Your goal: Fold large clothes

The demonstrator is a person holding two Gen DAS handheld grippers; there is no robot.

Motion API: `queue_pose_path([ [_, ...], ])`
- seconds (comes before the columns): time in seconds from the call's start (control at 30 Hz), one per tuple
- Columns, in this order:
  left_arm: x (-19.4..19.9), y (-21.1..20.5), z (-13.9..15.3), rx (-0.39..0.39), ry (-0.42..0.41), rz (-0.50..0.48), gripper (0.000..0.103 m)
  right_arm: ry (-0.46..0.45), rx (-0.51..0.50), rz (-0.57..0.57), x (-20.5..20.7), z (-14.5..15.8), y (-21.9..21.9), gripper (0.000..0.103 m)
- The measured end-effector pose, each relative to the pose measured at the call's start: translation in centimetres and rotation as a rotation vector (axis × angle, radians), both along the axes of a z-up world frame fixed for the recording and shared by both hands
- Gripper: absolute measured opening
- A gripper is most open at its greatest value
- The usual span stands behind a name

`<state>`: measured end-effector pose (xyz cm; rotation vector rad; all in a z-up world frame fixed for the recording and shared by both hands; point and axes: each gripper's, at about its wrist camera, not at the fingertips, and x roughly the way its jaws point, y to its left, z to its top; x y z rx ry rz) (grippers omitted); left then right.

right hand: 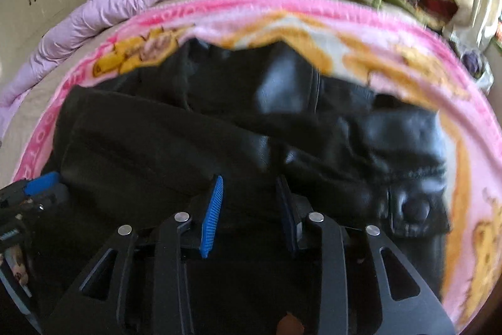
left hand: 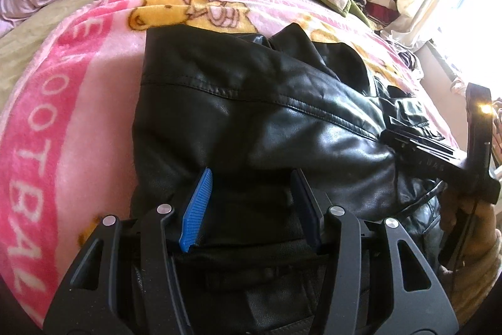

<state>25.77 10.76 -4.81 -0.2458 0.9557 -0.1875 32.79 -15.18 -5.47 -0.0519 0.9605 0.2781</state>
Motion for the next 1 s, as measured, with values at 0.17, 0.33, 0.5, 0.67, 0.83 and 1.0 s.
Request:
queue_pose_path([
  [0.17,-0.2,-0.1,0.8,0.01,-0.018,0.003,0.043,-0.009,0.008,0.009,-0.5,-0.8,-0.2,0.031],
  [0.33,-0.8,0.4,2.9,-0.044,-0.079,0.021,0.042,-0.046,0.057,0.003,-1.8,0.8,-0.6,0.033],
  [0.5,-1.3,1.2,4.8,-0.072,-0.146,0.065,0.033,-0.101,0.116,0.015,-4.3,2.7,-1.9,0.035],
  [0.67,-0.4,1.2,3.6,-0.05,-0.096,0.066,0.017,-0.133,0.124,0.026,-6.3,3.7,-2.8,0.035],
  [0.83,0.0,-0.1,1.0,0.022,0.011,0.024,0.017,-0.153,0.116,0.025,-7.9,3.9,-3.3,0.036],
  [1.0,-0.2,-0.3,0.5,0.036,0.022,0.017,0.017,-0.155,0.116,0.033,-9.1,3.7,-3.4,0.037],
])
